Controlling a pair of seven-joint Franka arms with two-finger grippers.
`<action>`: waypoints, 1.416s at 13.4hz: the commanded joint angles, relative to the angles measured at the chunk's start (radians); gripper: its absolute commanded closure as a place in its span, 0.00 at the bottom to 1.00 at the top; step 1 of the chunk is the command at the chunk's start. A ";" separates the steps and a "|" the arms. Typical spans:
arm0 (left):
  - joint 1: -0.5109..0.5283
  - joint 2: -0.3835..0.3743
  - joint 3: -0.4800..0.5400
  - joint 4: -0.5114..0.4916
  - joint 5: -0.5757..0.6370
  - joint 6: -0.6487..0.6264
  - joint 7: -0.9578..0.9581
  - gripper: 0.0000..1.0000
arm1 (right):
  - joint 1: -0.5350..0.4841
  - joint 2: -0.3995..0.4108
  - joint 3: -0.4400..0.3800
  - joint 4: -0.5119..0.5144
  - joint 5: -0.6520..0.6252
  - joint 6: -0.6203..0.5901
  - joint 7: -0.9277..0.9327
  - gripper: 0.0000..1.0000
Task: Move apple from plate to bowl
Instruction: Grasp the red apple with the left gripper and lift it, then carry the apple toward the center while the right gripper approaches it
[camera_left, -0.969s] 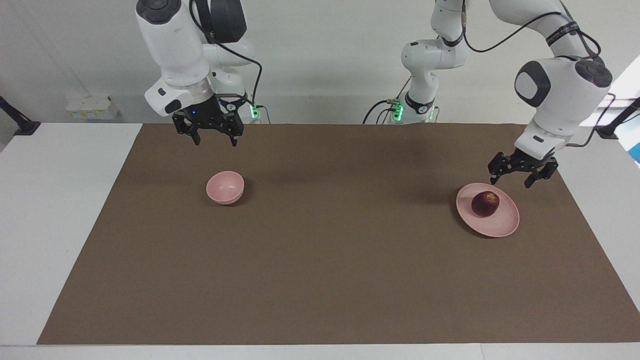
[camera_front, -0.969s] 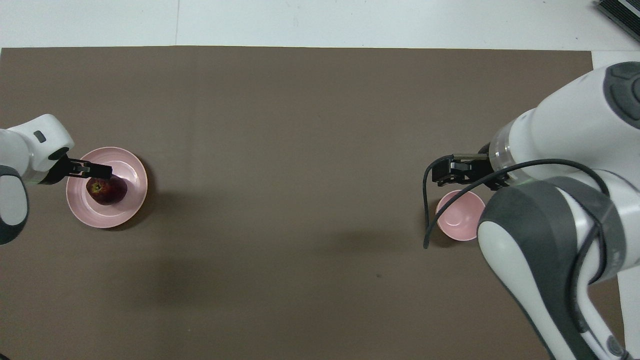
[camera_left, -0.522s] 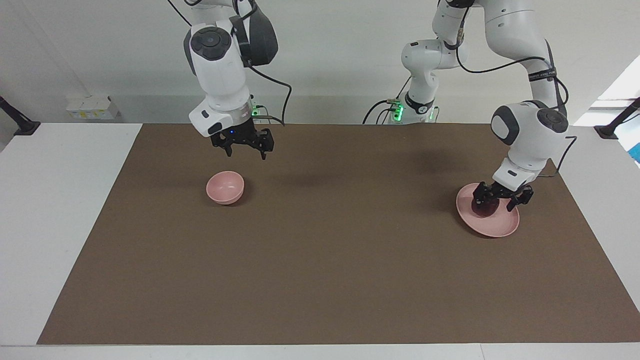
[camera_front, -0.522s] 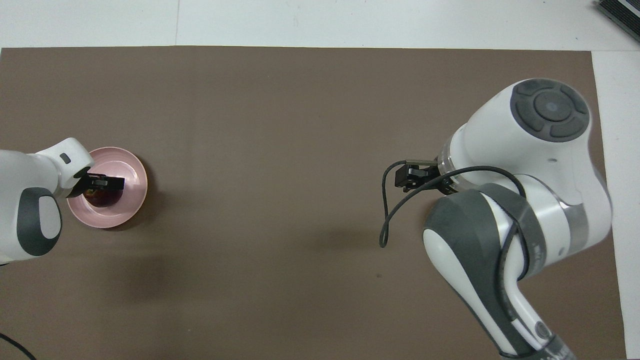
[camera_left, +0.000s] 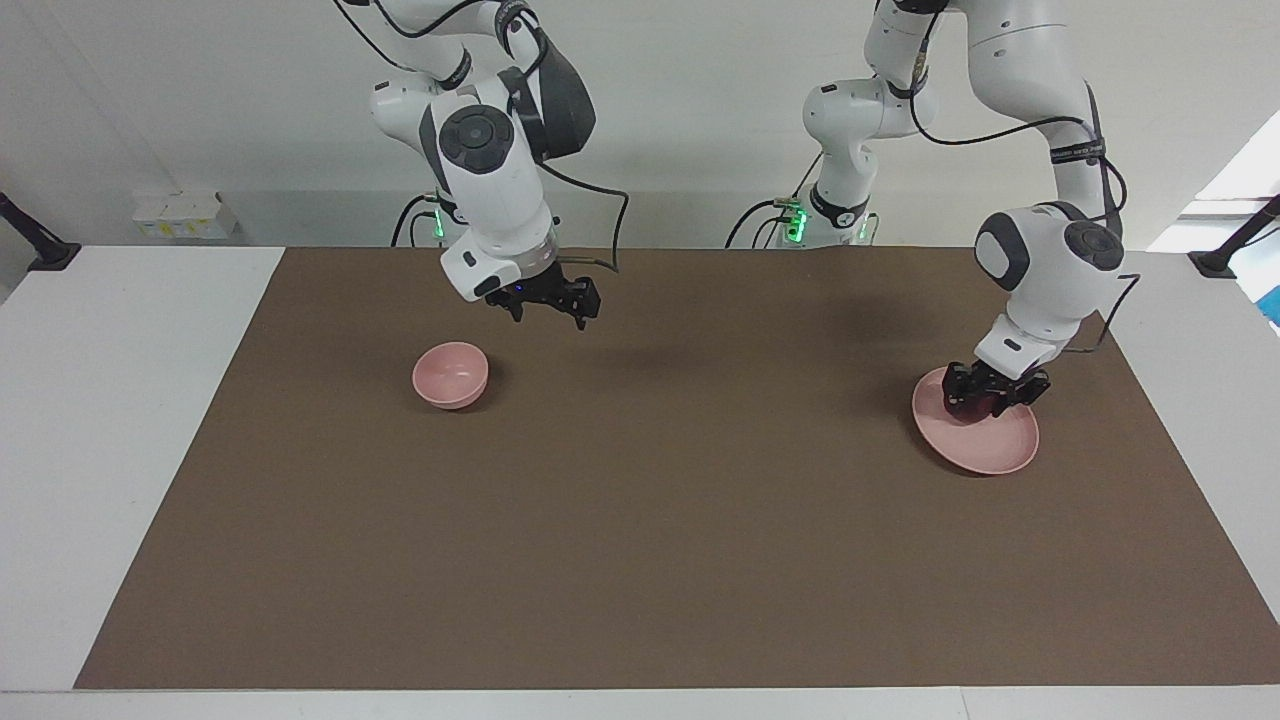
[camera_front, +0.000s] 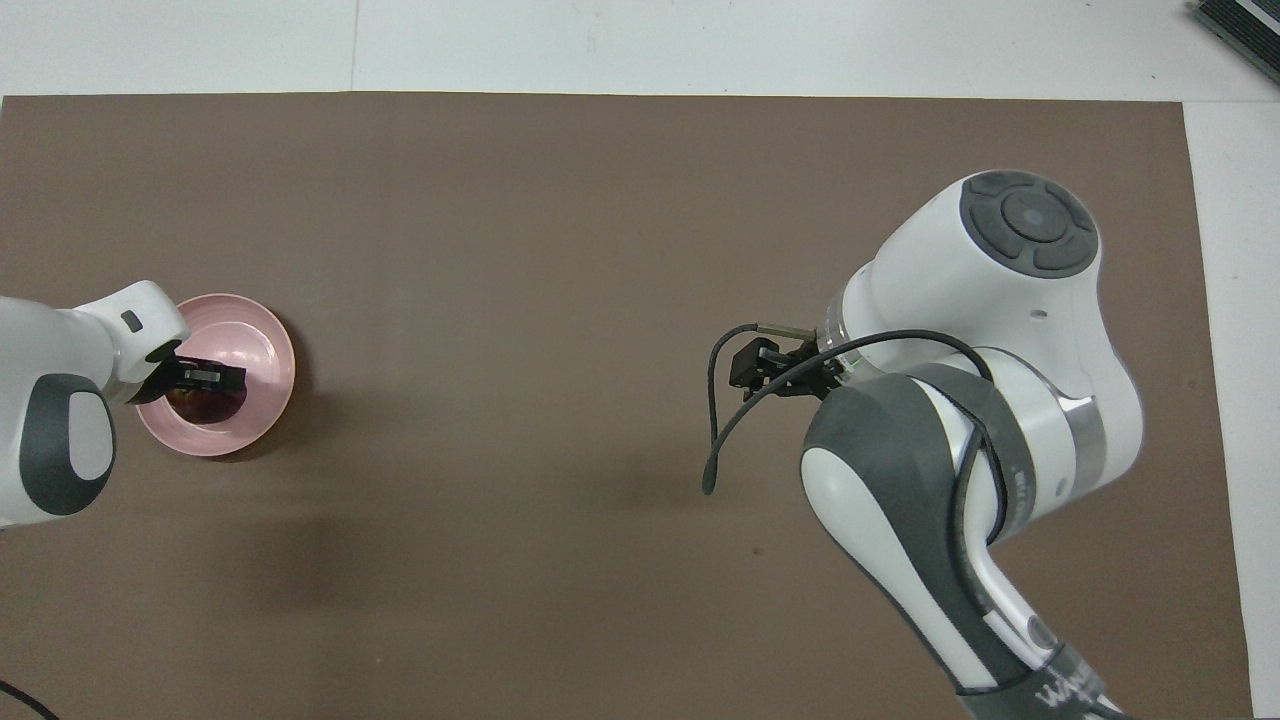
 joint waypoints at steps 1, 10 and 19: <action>-0.055 -0.072 -0.009 0.040 -0.011 -0.135 0.000 0.98 | -0.016 0.034 0.004 -0.012 0.128 0.025 0.110 0.00; -0.336 -0.055 -0.012 0.137 -0.488 -0.115 -0.281 1.00 | 0.044 0.098 0.004 -0.031 0.536 0.169 0.457 0.00; -0.350 -0.046 -0.154 0.134 -0.824 0.010 -0.278 1.00 | 0.055 0.201 0.004 -0.031 0.818 0.295 0.510 0.00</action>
